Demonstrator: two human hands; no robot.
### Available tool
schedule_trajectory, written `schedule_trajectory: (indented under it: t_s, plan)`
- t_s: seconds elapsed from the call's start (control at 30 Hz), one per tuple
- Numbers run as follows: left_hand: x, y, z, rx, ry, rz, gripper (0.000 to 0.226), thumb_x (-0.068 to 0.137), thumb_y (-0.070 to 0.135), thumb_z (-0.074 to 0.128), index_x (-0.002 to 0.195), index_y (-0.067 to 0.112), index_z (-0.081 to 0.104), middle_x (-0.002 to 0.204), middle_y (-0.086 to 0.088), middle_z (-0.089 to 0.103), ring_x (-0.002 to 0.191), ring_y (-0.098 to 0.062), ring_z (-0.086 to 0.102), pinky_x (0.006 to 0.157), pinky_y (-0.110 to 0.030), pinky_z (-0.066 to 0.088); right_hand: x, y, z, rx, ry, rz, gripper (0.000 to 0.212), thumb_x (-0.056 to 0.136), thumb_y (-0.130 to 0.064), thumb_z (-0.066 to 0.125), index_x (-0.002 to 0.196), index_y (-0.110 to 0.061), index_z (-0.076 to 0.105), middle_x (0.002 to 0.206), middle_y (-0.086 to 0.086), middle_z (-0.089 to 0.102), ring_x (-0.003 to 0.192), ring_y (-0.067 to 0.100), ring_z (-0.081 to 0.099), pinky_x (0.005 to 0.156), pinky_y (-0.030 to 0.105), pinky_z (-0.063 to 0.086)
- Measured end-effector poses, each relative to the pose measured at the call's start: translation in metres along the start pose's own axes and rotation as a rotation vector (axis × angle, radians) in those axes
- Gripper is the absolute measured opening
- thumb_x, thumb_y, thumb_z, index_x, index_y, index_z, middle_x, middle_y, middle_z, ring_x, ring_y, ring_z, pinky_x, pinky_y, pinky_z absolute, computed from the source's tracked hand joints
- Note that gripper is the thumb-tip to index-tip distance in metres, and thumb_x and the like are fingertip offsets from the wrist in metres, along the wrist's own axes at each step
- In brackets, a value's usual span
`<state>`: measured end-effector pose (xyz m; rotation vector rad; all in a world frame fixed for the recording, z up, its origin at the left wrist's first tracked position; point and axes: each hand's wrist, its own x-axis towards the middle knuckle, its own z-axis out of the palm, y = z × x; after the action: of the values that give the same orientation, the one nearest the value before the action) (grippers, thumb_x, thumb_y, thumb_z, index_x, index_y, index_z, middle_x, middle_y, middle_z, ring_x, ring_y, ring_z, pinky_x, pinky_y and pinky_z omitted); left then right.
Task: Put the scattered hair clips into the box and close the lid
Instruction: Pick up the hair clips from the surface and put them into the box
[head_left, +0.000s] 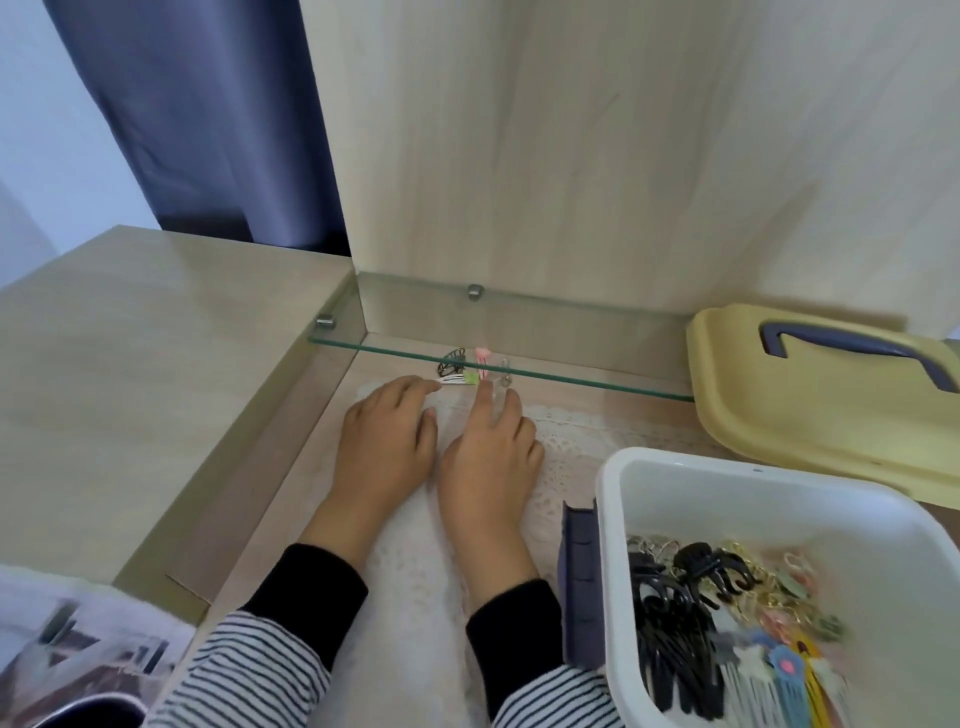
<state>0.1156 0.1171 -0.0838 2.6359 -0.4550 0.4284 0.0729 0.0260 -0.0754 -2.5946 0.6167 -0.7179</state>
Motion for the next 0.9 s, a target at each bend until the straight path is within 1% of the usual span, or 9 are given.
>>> schedule_trajectory:
  t_s: [0.07, 0.13, 0.2, 0.4, 0.5, 0.57, 0.67, 0.77, 0.9]
  plan:
    - [0.010, 0.005, 0.005, 0.004, 0.015, 0.007, 0.038, 0.085, 0.025, 0.043, 0.118, 0.026, 0.063, 0.115, 0.002, 0.064, 0.103, -0.023, 0.061, 0.083, -0.038, 0.048, 0.007, 0.004, 0.006, -0.028, 0.015, 0.000, 0.053, 0.073, -0.017, 0.042, 0.121, -0.019, 0.063, 0.118, 0.014, 0.063, 0.079, 0.028, 0.059, 0.063, 0.032, 0.042]
    - [0.018, 0.009, 0.011, 0.021, 0.024, 0.005, 0.038, 0.085, 0.024, 0.044, 0.117, 0.027, 0.064, 0.108, 0.000, 0.064, 0.098, -0.025, 0.060, 0.079, -0.037, 0.045, 0.011, 0.009, 0.011, -0.028, 0.014, 0.010, 0.056, 0.066, -0.010, 0.062, 0.121, -0.022, 0.063, 0.120, 0.013, 0.061, 0.081, 0.028, 0.057, 0.064, 0.032, 0.040]
    - [0.023, 0.011, 0.018, 0.036, 0.043, 0.009, 0.038, 0.083, 0.024, 0.044, 0.114, 0.027, 0.067, 0.101, -0.003, 0.063, 0.092, -0.026, 0.059, 0.074, -0.036, 0.044, 0.013, 0.013, 0.014, -0.021, 0.020, 0.011, 0.059, 0.063, -0.008, 0.068, 0.119, -0.024, 0.063, 0.120, 0.011, 0.061, 0.081, 0.028, 0.056, 0.064, 0.033, 0.040]
    - [0.022, 0.008, 0.027, 0.058, 0.094, 0.013, 0.041, 0.082, 0.030, 0.042, 0.113, 0.028, 0.068, 0.098, -0.003, 0.060, 0.091, -0.027, 0.057, 0.073, -0.035, 0.041, 0.016, 0.016, 0.020, 0.007, 0.074, 0.012, 0.050, 0.064, -0.010, 0.070, 0.112, -0.023, 0.065, 0.116, 0.004, 0.063, 0.082, 0.027, 0.057, 0.064, 0.034, 0.042]
    - [0.021, 0.007, 0.026, 0.011, 0.128, 0.000, 0.033, 0.084, 0.027, 0.051, 0.112, 0.028, 0.068, 0.099, -0.003, 0.060, 0.093, -0.027, 0.056, 0.074, -0.035, 0.041, 0.016, 0.017, 0.020, 0.020, 0.085, 0.008, 0.042, 0.067, -0.012, 0.070, 0.108, -0.021, 0.065, 0.108, 0.002, 0.066, 0.080, 0.027, 0.057, 0.063, 0.034, 0.041]
    - [0.020, 0.005, 0.026, -0.022, 0.145, 0.005, 0.026, 0.085, 0.023, 0.058, 0.109, 0.026, 0.068, 0.100, -0.002, 0.061, 0.095, -0.026, 0.058, 0.075, -0.035, 0.042, 0.015, 0.017, 0.020, 0.036, 0.093, 0.009, 0.037, 0.069, -0.012, 0.063, 0.104, -0.021, 0.066, 0.097, 0.001, 0.068, 0.078, 0.027, 0.056, 0.061, 0.034, 0.039]
    - [0.021, 0.001, 0.025, -0.069, 0.142, 0.026, 0.019, 0.086, 0.023, 0.063, 0.104, 0.023, 0.068, 0.103, 0.001, 0.065, 0.096, -0.023, 0.061, 0.079, -0.036, 0.045, 0.015, 0.017, 0.019, 0.055, 0.088, 0.004, 0.036, 0.068, -0.008, 0.063, 0.102, -0.020, 0.066, 0.090, 0.001, 0.067, 0.077, 0.027, 0.055, 0.061, 0.034, 0.038]
    - [0.022, 0.001, 0.025, -0.117, 0.126, 0.060, 0.018, 0.086, 0.027, 0.059, 0.100, 0.020, 0.068, 0.098, 0.003, 0.069, 0.089, -0.022, 0.064, 0.078, -0.040, 0.051, 0.014, 0.017, 0.018, 0.059, 0.080, 0.005, 0.034, 0.070, -0.008, 0.067, 0.102, -0.019, 0.065, 0.090, 0.001, 0.066, 0.079, 0.026, 0.055, 0.062, 0.035, 0.038]
    - [0.022, 0.000, 0.024, -0.164, 0.130, 0.065, 0.008, 0.082, 0.016, 0.069, 0.089, 0.016, 0.066, 0.086, 0.003, 0.070, 0.077, -0.022, 0.064, 0.070, -0.040, 0.052, 0.014, 0.017, 0.019, 0.044, 0.088, 0.016, 0.028, 0.071, -0.008, 0.068, 0.096, -0.019, 0.064, 0.087, 0.000, 0.065, 0.078, 0.025, 0.055, 0.061, 0.034, 0.038]
